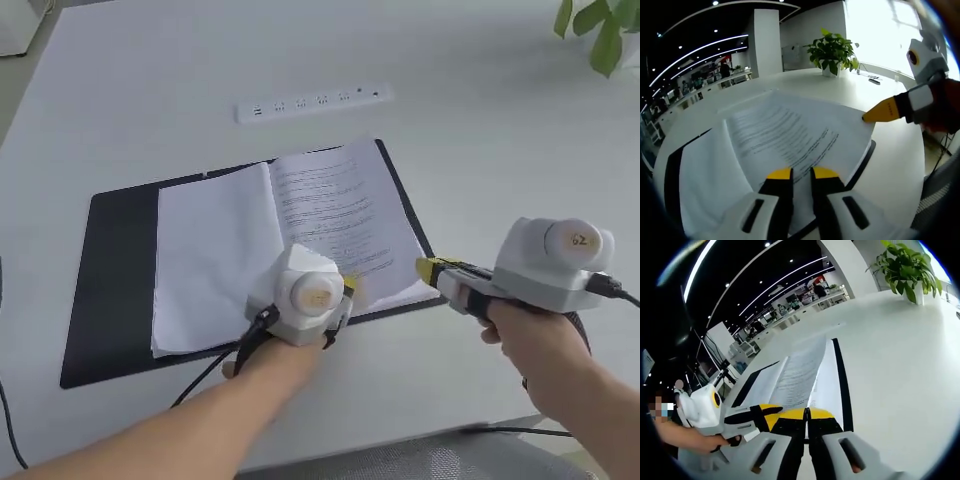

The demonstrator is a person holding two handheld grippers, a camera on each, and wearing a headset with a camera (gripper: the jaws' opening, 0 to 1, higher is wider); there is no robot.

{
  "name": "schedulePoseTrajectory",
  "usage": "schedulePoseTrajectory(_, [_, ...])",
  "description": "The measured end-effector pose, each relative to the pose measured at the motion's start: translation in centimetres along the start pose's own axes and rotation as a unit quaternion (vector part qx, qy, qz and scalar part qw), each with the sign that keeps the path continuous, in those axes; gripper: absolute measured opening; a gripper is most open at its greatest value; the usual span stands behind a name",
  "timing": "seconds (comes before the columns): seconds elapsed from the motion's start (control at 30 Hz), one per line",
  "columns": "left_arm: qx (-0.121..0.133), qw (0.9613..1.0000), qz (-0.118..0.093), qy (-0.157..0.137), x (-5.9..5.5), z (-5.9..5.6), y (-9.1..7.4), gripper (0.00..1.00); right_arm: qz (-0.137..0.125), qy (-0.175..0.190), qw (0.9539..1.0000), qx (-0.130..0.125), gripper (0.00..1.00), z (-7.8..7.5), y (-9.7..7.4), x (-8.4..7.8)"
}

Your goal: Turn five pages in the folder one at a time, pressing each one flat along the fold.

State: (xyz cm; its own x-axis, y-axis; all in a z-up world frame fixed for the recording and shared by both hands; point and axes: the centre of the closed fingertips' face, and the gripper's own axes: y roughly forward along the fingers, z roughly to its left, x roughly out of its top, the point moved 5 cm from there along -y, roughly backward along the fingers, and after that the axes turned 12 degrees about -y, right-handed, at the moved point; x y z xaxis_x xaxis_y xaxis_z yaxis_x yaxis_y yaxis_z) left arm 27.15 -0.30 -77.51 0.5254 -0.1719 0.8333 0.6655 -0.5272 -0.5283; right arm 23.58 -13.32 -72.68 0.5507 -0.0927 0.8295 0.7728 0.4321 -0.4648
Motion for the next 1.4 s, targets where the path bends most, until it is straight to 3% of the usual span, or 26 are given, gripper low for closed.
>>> schedulePoseTrajectory(0.2, [0.008,0.9999,-0.011,-0.007,0.3,1.3,-1.8,0.12,-0.017,-0.011,0.9994,0.028,0.00,1.6,0.0,1.2])
schedulePoseTrajectory(0.47, [0.012,0.9988,-0.041,-0.024,1.7,2.8,-4.7,0.14,-0.037,-0.025,0.9959,0.079,0.00,5.6,0.3,2.8])
schedulePoseTrajectory(0.6, [0.018,0.9983,-0.048,-0.028,1.9,3.8,-6.1,0.14,-0.041,-0.030,0.9939,0.097,0.00,7.4,0.9,3.2])
schedulePoseTrajectory(1.0, [0.046,0.9958,-0.070,-0.038,1.9,8.3,-11.4,0.13,-0.036,-0.052,0.9871,0.147,0.00,13.4,3.2,3.7])
schedulePoseTrajectory(1.17, [0.063,0.9942,-0.075,-0.044,1.7,10.3,-13.1,0.13,-0.028,-0.061,0.9849,0.160,0.00,15.0,4.0,3.5])
schedulePoseTrajectory(1.4, [0.077,0.9920,-0.086,-0.052,1.8,12.1,-15.3,0.13,-0.012,-0.075,0.9813,0.177,0.00,17.6,5.6,2.9])
